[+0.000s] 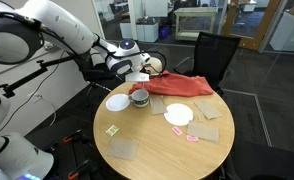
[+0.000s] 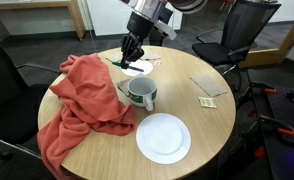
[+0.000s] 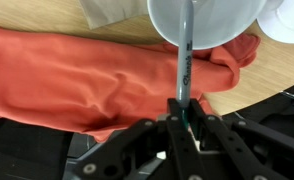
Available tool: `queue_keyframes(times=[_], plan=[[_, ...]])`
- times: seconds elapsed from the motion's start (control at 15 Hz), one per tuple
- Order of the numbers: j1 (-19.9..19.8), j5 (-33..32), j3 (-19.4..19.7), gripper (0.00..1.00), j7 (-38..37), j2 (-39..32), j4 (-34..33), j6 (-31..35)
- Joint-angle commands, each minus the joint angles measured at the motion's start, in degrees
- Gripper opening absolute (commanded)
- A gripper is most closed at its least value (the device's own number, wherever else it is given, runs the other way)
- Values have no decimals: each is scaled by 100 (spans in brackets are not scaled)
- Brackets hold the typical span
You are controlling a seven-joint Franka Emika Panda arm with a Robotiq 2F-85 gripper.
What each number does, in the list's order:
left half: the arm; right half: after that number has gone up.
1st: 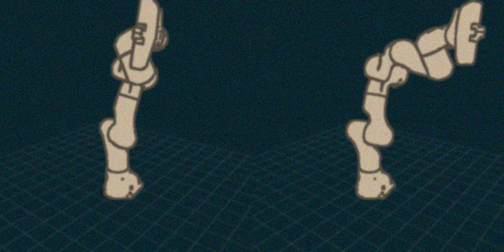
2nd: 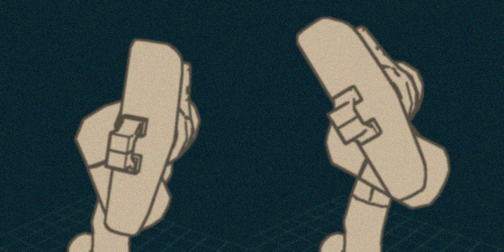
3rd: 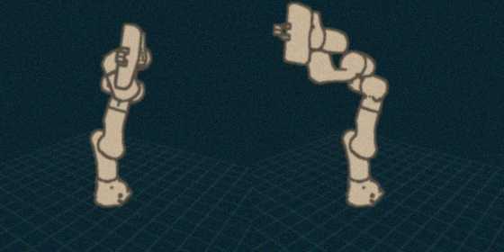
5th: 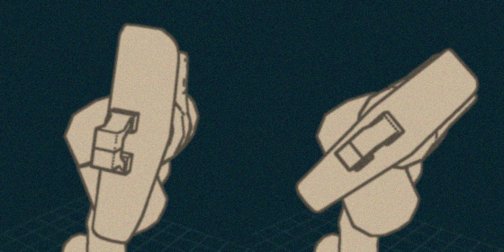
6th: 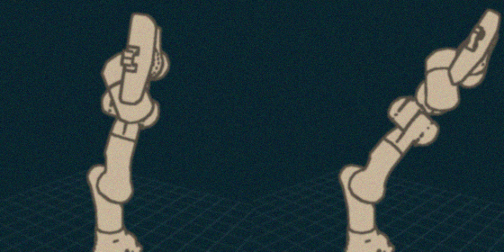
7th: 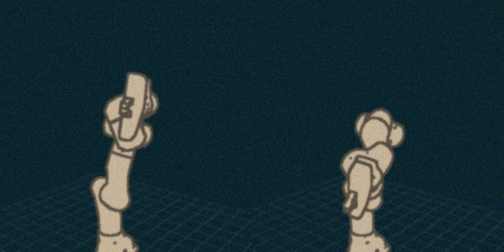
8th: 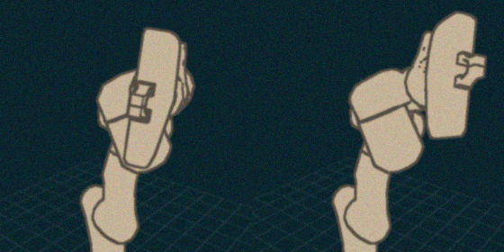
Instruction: Pick the pen from the cup and put it on the table, then pick it and put it back in the cup
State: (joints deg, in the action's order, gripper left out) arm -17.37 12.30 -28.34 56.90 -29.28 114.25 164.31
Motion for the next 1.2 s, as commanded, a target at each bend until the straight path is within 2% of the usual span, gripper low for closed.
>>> queue_keyframes(times=[0.0, 0.33, 0.6, 0.67, 0.73, 0.8, 1.13], plan=[[-595, 562, -646, 4, 798, -108, 184, 244], [-1088, 997, -1076, 4, 1459, -276, 286, 182], [-1257, 1070, -1185, 4, 1679, -355, 373, 179], [-1280, 1065, -1196, 40, 1680, -352, 412, 195], [-1306, 1066, -1209, 41, 1711, -346, 455, 215], [-1343, 1073, -1232, 47, 1760, -347, 486, 213], [-1524, 1106, -1385, 84, 1873, -324, 650, 229]])
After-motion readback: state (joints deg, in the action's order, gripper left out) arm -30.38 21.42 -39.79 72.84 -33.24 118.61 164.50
